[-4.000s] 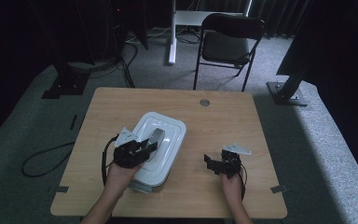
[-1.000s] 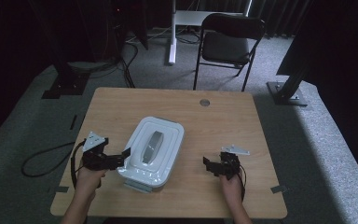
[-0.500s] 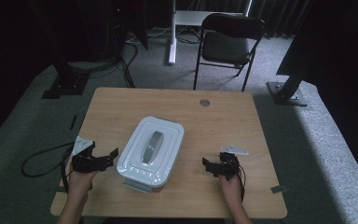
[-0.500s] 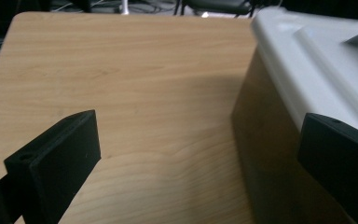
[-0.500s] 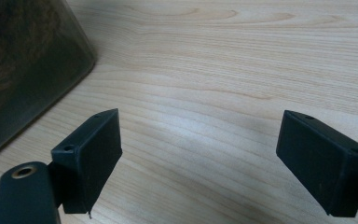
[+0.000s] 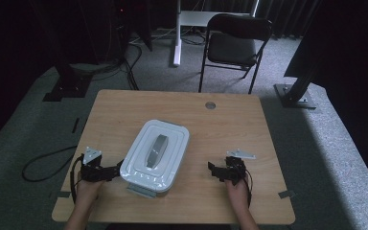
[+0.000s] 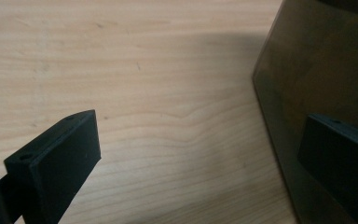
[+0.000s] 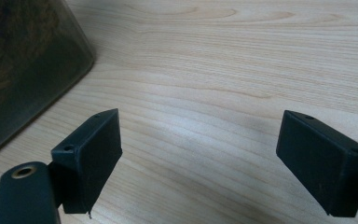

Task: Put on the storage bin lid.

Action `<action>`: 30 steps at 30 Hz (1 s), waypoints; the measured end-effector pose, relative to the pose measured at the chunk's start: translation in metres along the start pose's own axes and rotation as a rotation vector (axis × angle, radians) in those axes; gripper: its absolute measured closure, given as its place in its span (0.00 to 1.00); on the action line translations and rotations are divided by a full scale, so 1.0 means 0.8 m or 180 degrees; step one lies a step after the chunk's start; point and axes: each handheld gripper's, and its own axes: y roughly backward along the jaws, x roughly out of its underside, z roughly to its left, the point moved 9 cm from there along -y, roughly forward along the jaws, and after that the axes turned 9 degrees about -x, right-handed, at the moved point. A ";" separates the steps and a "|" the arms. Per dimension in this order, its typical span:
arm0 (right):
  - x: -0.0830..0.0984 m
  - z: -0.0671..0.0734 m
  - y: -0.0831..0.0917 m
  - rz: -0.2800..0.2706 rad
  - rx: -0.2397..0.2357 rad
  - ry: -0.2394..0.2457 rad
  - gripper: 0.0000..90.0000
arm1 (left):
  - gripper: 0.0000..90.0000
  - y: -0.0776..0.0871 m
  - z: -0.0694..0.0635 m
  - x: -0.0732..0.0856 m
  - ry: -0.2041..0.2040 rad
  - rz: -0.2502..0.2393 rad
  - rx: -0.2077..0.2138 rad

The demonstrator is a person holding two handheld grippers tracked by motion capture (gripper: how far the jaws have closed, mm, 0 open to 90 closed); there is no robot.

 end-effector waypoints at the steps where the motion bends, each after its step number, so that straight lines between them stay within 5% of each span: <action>1: 0.000 0.000 0.000 0.0002 0.0000 0.0000 0.15 | 0.01 -0.004 -0.003 0.003 -0.0007 0.0030 0.0011; 21: -0.001 0.000 0.002 -0.0015 -0.0001 0.0003 0.15 | 0.01 -0.013 -0.034 0.015 -0.0100 0.0096 0.0192; 30: -0.002 -0.001 0.005 -0.0034 0.0009 0.0010 0.15 | 0.01 -0.012 -0.059 0.017 -0.0239 0.0090 0.0264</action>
